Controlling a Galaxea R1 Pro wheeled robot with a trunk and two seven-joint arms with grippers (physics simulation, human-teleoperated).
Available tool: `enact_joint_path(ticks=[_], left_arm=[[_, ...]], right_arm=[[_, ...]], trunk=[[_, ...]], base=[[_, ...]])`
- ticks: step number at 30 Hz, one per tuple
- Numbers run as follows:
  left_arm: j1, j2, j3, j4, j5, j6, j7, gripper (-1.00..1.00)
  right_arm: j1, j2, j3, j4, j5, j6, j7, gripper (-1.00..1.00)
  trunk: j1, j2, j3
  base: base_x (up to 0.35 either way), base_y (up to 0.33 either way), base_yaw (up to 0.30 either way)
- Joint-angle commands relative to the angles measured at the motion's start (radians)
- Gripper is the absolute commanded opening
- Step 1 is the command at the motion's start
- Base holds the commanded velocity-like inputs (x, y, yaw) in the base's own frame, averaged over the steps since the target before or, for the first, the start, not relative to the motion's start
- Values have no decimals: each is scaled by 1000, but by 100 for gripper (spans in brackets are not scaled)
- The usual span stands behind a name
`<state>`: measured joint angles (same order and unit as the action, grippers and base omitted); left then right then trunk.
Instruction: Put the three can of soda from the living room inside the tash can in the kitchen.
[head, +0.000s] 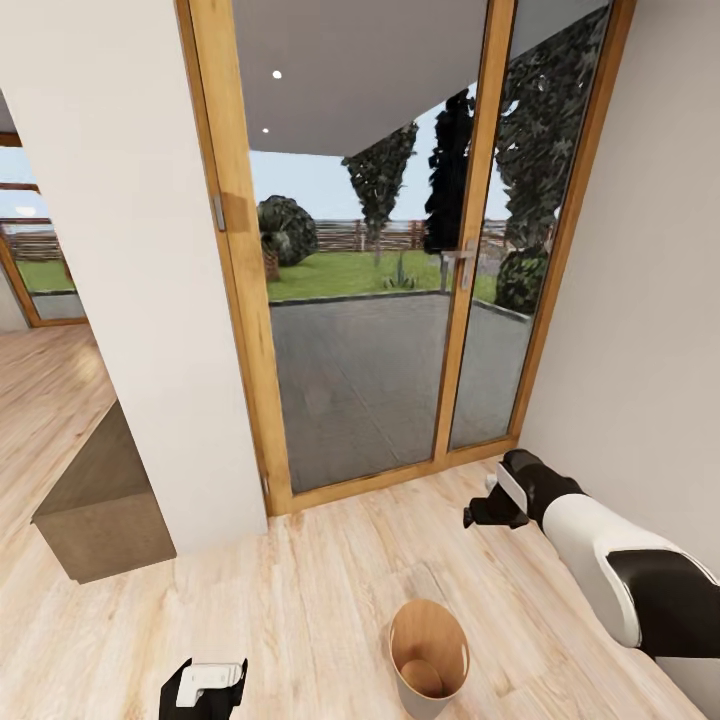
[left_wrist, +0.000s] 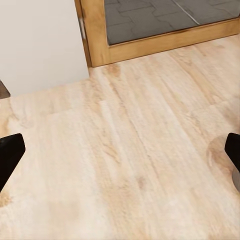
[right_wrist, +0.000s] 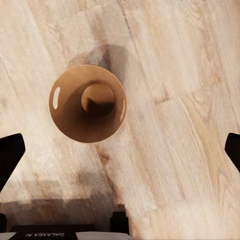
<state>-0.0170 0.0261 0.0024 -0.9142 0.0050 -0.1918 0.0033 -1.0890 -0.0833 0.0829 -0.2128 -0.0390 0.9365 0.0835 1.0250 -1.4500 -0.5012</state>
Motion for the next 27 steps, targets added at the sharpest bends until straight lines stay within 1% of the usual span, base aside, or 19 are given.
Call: enact_joint_path(ticks=[1,16,21,27], left_arm=[[0,0,1,0,0,0,0,100],[-1,-1,1,1,-4,12,1,100],[-1,0,1,1,-5,15,-1,100],[-1,0,1,3,-6,18,-4,100]], right_arm=[[0,1,0,-1,0,1,0,100],[0,9,-1,-2,-3,-9,11,100],[0,8,-4,-2,-3,-13,14,100],[0,-1,-6,1,-2,-7,14,100]], trunk=[[0,0,0],[57,-105,-47],[77,-140,-63],[100,-182,-81]], base=[[0,0,0],[0,0,0],[0,0,0],[0,0,0]])
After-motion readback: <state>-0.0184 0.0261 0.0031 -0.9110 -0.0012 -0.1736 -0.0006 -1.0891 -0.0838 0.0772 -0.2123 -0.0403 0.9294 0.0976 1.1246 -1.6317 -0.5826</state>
